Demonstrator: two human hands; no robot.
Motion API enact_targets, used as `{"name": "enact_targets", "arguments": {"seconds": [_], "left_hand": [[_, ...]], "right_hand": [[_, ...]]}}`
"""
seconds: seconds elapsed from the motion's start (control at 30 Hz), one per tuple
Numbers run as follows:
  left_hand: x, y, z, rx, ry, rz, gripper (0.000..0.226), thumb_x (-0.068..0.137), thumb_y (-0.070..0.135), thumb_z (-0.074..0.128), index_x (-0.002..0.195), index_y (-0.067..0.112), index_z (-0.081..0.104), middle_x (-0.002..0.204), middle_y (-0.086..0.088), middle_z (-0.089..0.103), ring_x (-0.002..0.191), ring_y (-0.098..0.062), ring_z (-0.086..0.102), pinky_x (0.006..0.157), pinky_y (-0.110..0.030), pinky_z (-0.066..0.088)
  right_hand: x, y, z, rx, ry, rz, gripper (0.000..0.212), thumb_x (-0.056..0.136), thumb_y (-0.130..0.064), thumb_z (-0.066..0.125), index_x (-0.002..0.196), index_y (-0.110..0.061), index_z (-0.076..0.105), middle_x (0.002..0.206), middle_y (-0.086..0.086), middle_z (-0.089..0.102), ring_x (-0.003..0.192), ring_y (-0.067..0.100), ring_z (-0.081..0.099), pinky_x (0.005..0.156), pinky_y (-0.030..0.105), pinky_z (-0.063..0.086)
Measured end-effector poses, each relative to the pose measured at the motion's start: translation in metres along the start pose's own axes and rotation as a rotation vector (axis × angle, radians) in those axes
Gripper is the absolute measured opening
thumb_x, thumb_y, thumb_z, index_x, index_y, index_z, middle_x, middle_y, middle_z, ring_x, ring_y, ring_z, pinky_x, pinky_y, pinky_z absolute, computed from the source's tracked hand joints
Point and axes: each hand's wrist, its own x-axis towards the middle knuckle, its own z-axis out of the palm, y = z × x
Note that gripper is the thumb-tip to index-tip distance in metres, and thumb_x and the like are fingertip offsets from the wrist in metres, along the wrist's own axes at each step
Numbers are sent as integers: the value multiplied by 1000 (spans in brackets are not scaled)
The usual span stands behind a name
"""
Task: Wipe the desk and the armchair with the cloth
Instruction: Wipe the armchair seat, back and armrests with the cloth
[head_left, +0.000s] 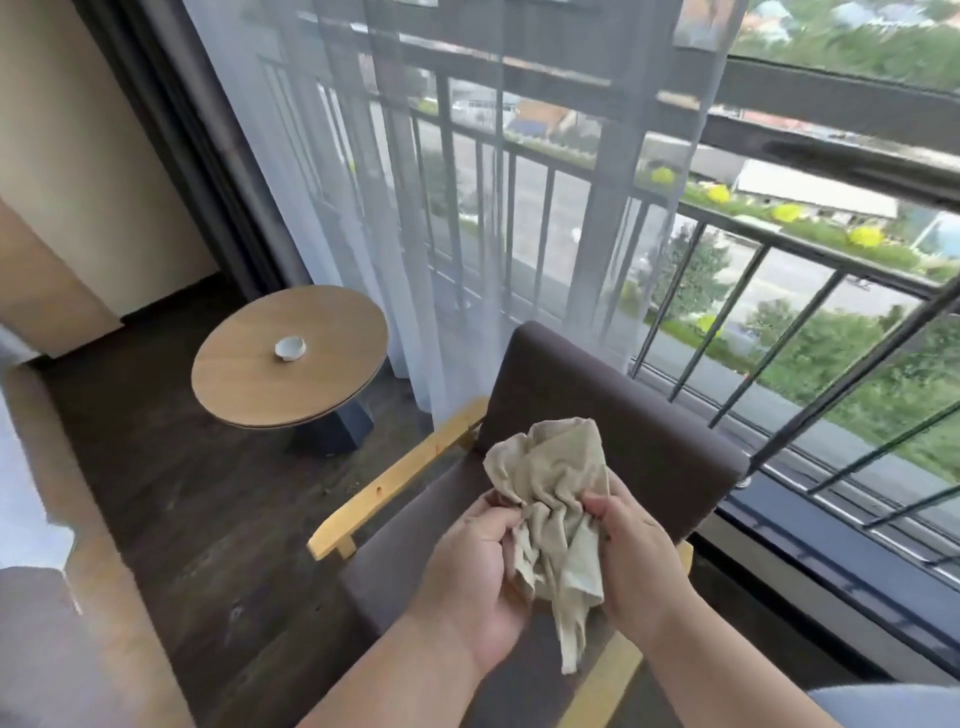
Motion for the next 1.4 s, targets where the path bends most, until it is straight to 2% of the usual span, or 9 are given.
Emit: {"name": "enact_targets", "arguments": {"seconds": [0.13,0.3,0.4,0.57,0.7,0.8,0.9,1.23,1.4], "left_hand": [[59,31,-42,144,1,-44,42,101,-7,36,135,2,59,135,-30,63,128,-49,58,113,-63,41],[115,65,-80,217,-45,-144,54,103,-5,32,118,22,76,117,-18,76,106,-39,74,82,-49,63],[144,78,-96,257,-71,-168,48,104,-2,34,115,17,77,118,-19,76,112,-41,71,94,-55,59],[180,73,-104,257,-163,-185,51,99,-5,42,59,17,65,123,-14,75,105,-35,75,81,-45,60],[204,45,-104,3,-144,-285,22,96,14,44,92,10,65,128,-25,70,112,-45,70,86,-50,58],[228,19,-95,13,-99,-314,36,101,37,53,125,10,61,111,-21,76,96,-37,74,79,-46,61],[252,-9,-81,298,-198,-390,35,105,27,53,133,8,64,125,-21,72,108,-36,71,90,-49,60],[363,-69,-43,462,-106,-83,16,105,18,57,112,21,71,115,-14,76,100,-27,76,82,-47,64],[415,-83,-42,541,-143,22,17,105,18,55,116,22,69,116,-11,76,103,-26,75,79,-44,63]], "right_hand": [[24,12,4,-264,53,122,38,110,-13,36,123,-27,69,115,24,74,94,40,75,75,51,61],[57,28,18,-268,105,152,39,110,-8,36,124,-20,70,116,25,73,95,40,75,70,48,62],[74,38,13,-217,84,156,41,104,3,36,119,-5,72,108,25,73,90,35,74,71,43,61],[96,49,-11,-164,148,179,27,74,-9,64,92,10,70,95,26,67,87,38,65,73,42,57],[115,59,-28,-593,270,67,14,74,-24,69,88,-24,65,79,10,58,66,20,56,59,40,46],[127,66,-52,-580,325,19,77,74,-18,72,134,-59,47,101,20,65,76,27,66,66,41,59],[141,70,-82,-587,395,-41,94,70,-23,75,137,-72,31,111,7,69,91,26,74,79,48,63],[213,57,-165,-837,411,44,90,84,-49,74,151,-59,15,111,-16,71,89,3,74,72,23,57],[257,57,-206,-596,370,127,45,88,-24,72,130,-14,62,107,10,77,93,26,75,87,59,58]]}}
